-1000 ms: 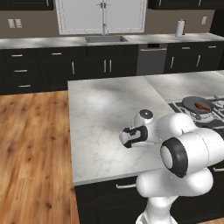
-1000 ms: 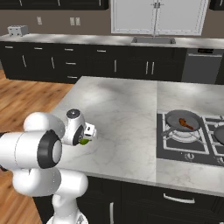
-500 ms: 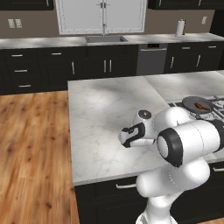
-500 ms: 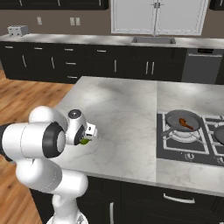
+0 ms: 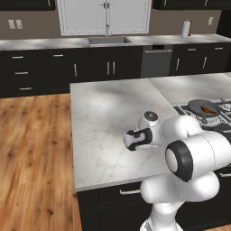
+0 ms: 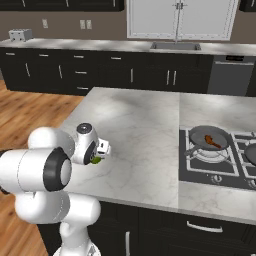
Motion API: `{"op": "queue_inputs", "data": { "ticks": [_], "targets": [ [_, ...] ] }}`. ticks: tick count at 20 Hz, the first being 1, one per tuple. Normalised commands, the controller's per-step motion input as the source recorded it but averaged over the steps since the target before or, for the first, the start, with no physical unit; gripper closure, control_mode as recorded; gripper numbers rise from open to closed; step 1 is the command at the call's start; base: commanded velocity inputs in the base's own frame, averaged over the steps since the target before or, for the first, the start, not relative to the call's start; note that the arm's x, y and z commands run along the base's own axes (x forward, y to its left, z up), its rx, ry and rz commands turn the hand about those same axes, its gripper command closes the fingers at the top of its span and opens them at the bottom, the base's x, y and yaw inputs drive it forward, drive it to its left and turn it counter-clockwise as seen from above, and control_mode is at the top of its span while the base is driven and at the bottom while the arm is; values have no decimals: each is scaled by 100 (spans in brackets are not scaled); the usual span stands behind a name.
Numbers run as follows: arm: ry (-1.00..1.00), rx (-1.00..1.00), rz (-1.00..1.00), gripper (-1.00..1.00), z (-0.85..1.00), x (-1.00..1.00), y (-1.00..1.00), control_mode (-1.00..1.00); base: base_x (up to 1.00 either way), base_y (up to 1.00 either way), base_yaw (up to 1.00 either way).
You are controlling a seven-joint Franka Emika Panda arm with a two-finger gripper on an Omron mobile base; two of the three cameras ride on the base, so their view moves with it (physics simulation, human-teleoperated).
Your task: Place both pans onto different burners. Then place the lime and the chicken drumstick on different pans.
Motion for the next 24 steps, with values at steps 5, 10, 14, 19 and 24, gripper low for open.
{"op": "queue_inputs", "data": {
  "ticks": [5,10,14,19,24],
  "targets": [
    [0,0,0,100,46,-32,-10,-100,0,0,0],
    [5,0,0,100,60,-9,-3,-100,0,0,0],
    [11,0,0,100,68,0,0,-100,0,0,0],
    [14,0,0,100,66,0,0,-100,0,0,0],
    [13,0,0,100,49,-7,-2,-100,0,0,0]
  ]
}}
